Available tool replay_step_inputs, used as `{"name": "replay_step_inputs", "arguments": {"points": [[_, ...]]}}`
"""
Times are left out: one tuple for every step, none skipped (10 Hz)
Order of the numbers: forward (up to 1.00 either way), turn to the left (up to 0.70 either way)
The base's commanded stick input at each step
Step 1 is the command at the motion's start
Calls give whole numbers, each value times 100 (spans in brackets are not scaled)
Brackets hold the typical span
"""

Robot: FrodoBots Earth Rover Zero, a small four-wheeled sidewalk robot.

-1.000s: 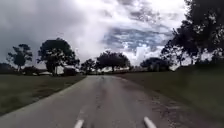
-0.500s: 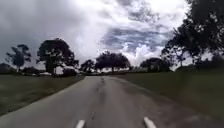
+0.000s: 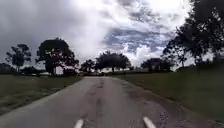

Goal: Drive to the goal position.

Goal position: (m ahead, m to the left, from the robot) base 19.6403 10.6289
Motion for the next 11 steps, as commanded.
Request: {"name": "replay_step_inputs", "arguments": {"points": [[70,0],[70,0],[70,0],[70,0],[70,0],[70,0],[70,0],[70,10],[70,35],[70,35],[70,30]]}}
